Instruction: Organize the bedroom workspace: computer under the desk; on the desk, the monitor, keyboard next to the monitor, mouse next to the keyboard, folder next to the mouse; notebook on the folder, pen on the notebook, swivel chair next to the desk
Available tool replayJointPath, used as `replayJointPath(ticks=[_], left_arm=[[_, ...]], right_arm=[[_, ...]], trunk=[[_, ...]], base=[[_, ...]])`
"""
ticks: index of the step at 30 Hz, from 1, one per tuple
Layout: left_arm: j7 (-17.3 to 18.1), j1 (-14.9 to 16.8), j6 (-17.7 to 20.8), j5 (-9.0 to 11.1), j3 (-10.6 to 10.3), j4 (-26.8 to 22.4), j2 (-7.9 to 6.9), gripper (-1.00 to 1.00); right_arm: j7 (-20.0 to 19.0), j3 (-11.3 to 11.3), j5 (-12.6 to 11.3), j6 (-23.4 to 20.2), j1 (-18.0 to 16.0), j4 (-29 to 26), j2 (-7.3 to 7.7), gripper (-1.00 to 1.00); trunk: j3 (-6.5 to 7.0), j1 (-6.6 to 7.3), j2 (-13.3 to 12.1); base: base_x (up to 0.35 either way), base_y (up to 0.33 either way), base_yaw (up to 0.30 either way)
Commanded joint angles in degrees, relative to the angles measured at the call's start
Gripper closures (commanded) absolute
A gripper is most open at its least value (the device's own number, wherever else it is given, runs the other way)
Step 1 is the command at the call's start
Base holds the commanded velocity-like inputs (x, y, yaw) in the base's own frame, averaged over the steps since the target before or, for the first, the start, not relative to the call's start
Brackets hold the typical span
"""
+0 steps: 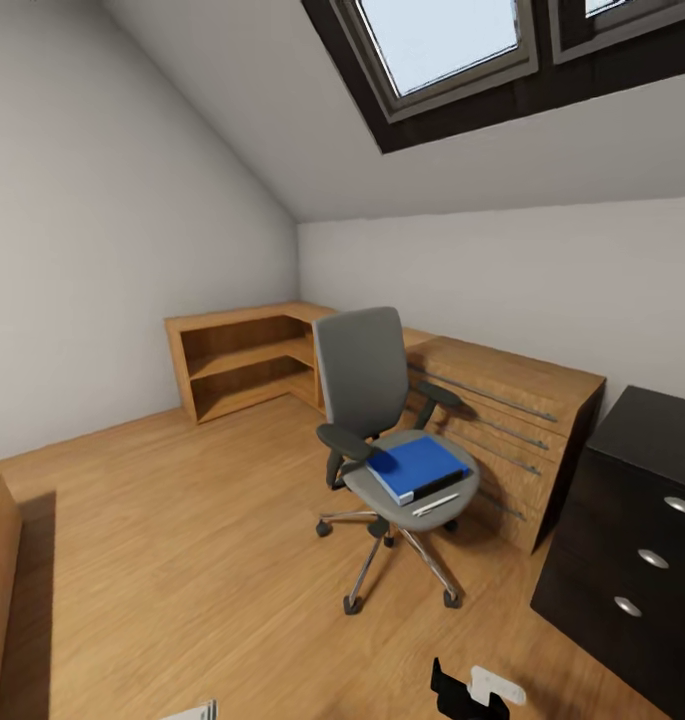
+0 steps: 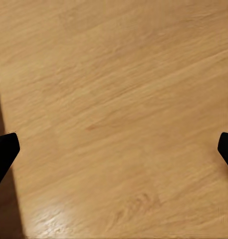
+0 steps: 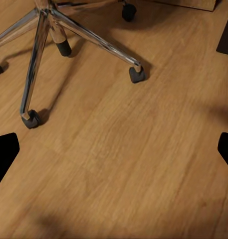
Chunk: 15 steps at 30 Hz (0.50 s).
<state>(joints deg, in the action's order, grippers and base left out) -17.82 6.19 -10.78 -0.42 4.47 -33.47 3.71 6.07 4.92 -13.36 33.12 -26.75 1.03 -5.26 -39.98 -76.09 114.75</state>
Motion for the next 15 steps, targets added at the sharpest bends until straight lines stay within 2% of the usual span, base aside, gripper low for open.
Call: replayJointPath(ticks=[1,13,15], left_arm=[[0.0,0.0,-0.3,-0.1,0.2,0.5,0.04,-1.00],[-0.1,0.0,-0.5,0.0,0.5,4.3,-0.12,-1.00],[0.0,0.0,-0.5,0.0,0.5,5.0,-0.08,-1.00]], right_arm=[[0.0,0.4,0.2,0.3,-0.1,0.1,0.02,-1.00],[0.1,0.5,0.1,0.5,-0.1,0.1,0.16,-1.00],[0.1,0.5,0.1,1.6,-0.1,0.1,0.09,-1.00]], trunk=[[0.13,0.24,-0.4],[2.28,2.87,-5.2],[2.70,3.31,-6.0]], base=[[0.000,0.000,0.000],[0.000,0.000,0.000],[0.000,0.000,0.000]])
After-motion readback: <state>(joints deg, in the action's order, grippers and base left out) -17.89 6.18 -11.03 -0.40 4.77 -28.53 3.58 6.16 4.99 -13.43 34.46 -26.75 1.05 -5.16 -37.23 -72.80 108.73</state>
